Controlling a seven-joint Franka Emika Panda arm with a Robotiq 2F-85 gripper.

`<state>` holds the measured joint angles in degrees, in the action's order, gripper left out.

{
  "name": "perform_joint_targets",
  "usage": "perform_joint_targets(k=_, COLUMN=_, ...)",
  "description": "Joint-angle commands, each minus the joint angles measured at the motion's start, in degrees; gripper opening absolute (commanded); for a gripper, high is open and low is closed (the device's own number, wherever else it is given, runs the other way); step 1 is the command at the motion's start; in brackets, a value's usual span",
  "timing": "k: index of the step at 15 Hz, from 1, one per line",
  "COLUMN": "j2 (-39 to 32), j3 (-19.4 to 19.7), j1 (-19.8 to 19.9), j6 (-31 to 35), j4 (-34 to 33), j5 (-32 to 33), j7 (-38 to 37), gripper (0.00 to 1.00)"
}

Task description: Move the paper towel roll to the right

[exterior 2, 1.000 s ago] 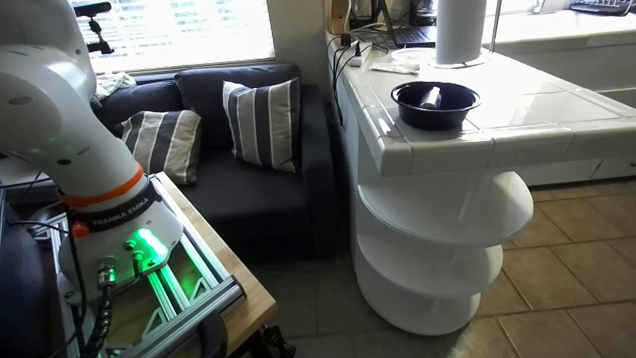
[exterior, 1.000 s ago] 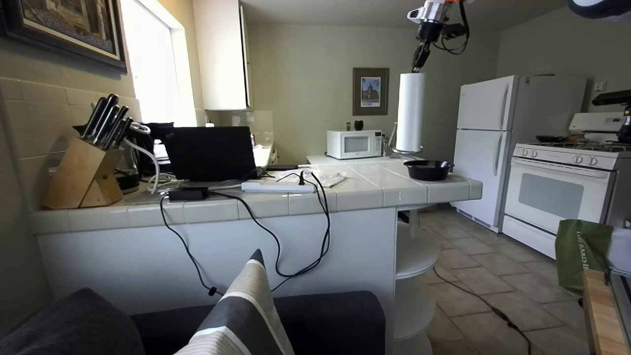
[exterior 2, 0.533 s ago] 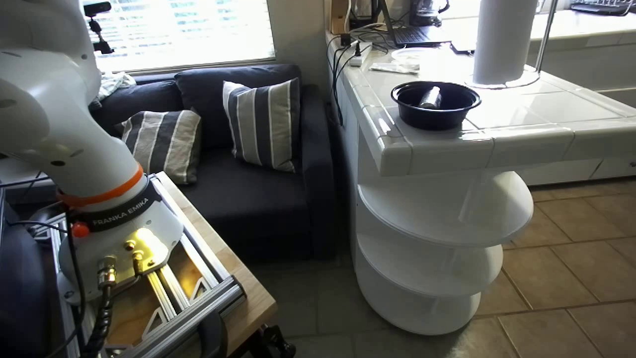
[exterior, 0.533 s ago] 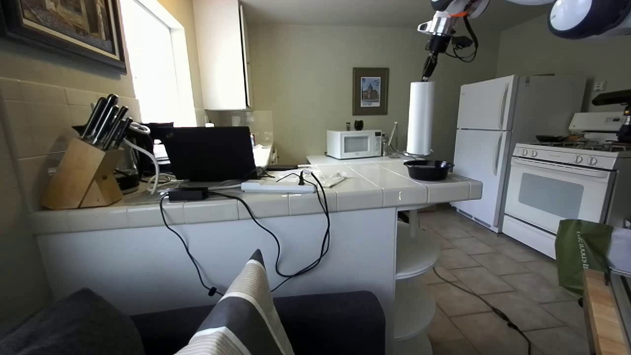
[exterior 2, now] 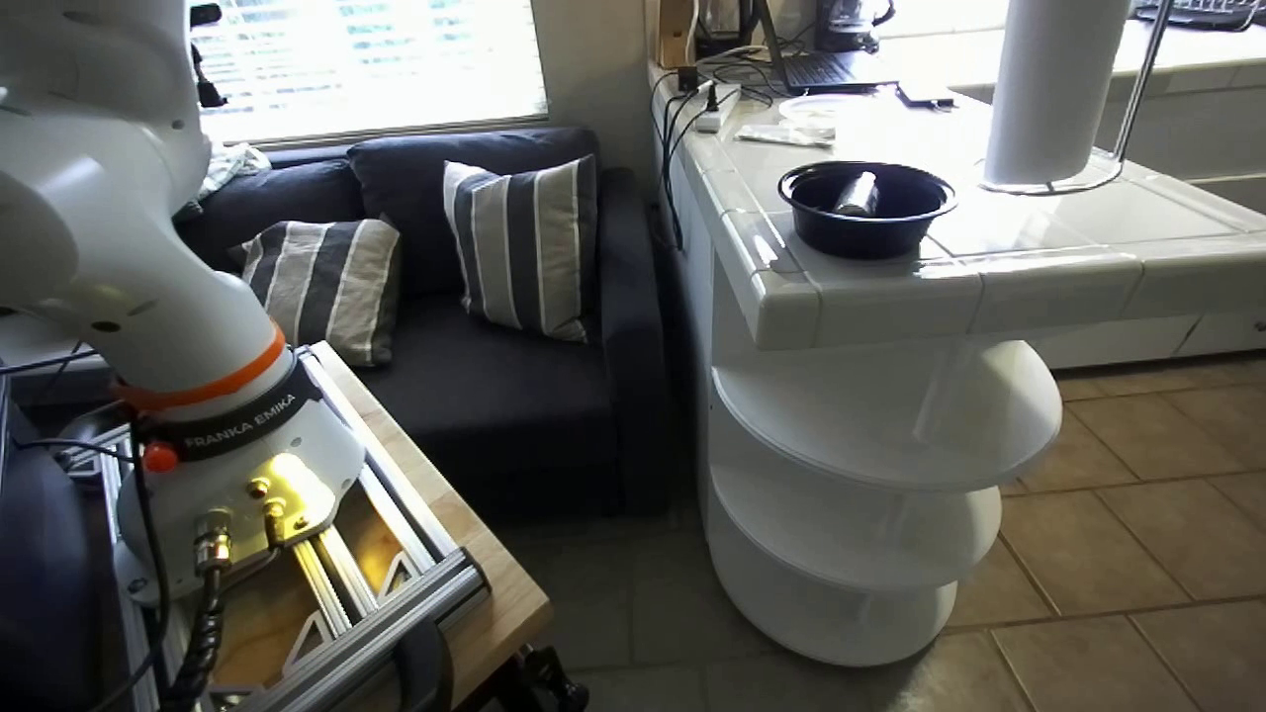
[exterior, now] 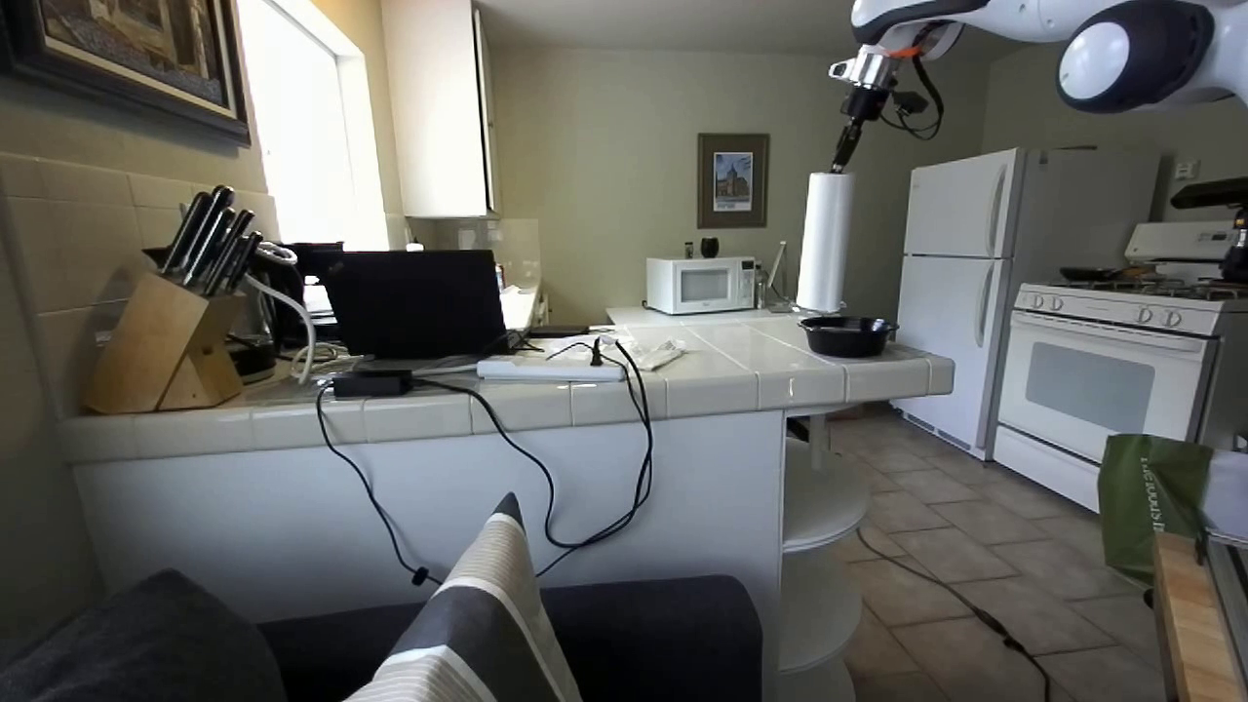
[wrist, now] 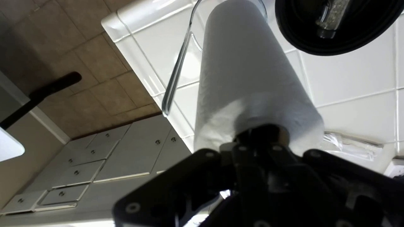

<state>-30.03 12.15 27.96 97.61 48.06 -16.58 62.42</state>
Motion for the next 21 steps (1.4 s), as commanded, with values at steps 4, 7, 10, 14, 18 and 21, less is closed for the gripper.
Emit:
perform_joint_targets(k=4, j2=-6.8, j3=-2.6, j1=2.8, j6=-0.1, j4=-7.9, j5=-1.5, j7=-3.5, gripper=0.02)
perform_joint_targets(k=7, j2=-8.3, j3=-2.9, j1=3.2, j6=0.0, j4=-8.7, j5=-2.1, j7=-4.5, gripper=0.02)
perform_joint_targets(k=10, j2=-9.6, j3=-3.1, j1=3.5, j6=-0.3, j4=-9.7, j5=-2.6, j7=-5.4, gripper=0.02)
perform_joint_targets(k=14, j2=-10.6, j3=-3.5, j1=3.8, j6=-0.8, j4=-10.8, j5=-2.7, j7=-6.3, gripper=0.02)
perform_joint_targets(k=18, j2=-11.0, j3=-3.7, j1=4.1, j6=-1.4, j4=-11.8, j5=-2.4, j7=-6.4, gripper=0.02)
perform_joint_targets(k=21, j2=-11.2, j3=-3.7, j1=4.2, j6=-2.2, j4=-12.6, j5=-2.1, j7=-6.4, gripper=0.02)
